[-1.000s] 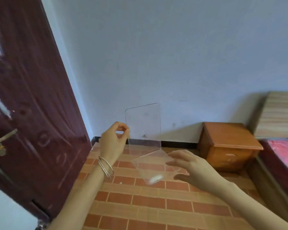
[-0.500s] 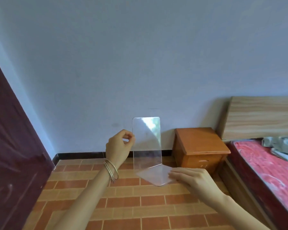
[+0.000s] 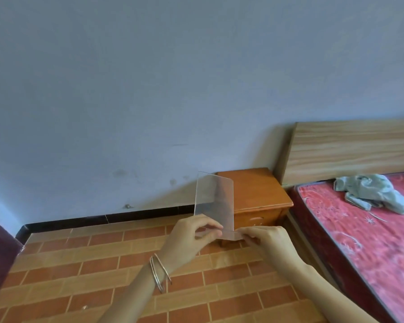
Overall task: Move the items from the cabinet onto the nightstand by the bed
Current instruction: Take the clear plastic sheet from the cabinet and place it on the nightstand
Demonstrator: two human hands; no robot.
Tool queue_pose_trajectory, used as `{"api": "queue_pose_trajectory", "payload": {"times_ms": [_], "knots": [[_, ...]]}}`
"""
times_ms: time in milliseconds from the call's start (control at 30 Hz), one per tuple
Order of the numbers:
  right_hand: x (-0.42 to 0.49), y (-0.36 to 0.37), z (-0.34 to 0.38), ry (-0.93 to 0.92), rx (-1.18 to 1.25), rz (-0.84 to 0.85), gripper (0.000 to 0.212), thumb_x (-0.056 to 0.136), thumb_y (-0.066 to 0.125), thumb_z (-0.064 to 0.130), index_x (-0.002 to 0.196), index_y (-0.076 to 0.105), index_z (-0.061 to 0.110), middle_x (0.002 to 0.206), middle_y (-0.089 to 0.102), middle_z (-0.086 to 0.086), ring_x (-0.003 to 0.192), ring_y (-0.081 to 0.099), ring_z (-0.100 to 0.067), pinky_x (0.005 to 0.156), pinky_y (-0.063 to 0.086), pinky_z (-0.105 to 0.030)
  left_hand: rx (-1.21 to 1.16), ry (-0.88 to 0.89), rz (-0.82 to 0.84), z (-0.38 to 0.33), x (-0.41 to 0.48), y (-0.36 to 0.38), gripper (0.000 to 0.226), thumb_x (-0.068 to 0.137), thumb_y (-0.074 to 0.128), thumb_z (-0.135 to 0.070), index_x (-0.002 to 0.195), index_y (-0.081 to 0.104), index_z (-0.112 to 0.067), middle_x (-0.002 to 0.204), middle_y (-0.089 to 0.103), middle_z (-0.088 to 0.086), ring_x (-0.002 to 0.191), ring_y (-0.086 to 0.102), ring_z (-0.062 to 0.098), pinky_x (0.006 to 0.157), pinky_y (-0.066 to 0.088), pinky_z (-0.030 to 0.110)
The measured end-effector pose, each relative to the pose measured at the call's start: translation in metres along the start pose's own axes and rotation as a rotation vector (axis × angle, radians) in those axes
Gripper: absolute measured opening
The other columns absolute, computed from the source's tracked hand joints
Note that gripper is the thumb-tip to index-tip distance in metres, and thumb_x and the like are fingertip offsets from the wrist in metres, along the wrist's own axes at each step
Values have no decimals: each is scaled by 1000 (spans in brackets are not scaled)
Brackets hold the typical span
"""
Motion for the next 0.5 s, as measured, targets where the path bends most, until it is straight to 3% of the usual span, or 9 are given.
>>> {"api": "queue_pose_trajectory", "payload": {"times_ms": [167,333,500], "knots": [[42,18,-44,138,54,8,20,74,69,16,88,73,29,76,70,19,68,63,2,56,47,-12,0,-20,-30,43,61,-1,16,82,70,-14,91,72,-27,89,68,-19,87,62,-2,77,49,16],[102,42,-89,304,159,50,26,77,71,7,93,74,26,64,54,44,70,55,19,64,38,-1,-113,-120,-11,101,132,-14,24,80,71,-6,81,70,-30,82,70,-17,80,64,-2,73,49,15],[158,60,-128,382,177,108,26,77,68,5,93,74,25,75,61,32,76,54,22,66,36,1,-160,-121,73,141,195,-24,20,81,71,-10,82,71,-29,81,70,-19,80,65,0,72,46,12]]}}
Point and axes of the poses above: each hand's wrist, its own x-axis towards the middle knuckle, its own y-axis out of the palm, z = x × y, the point moved 8 cm from there along x, towards the middle knuckle
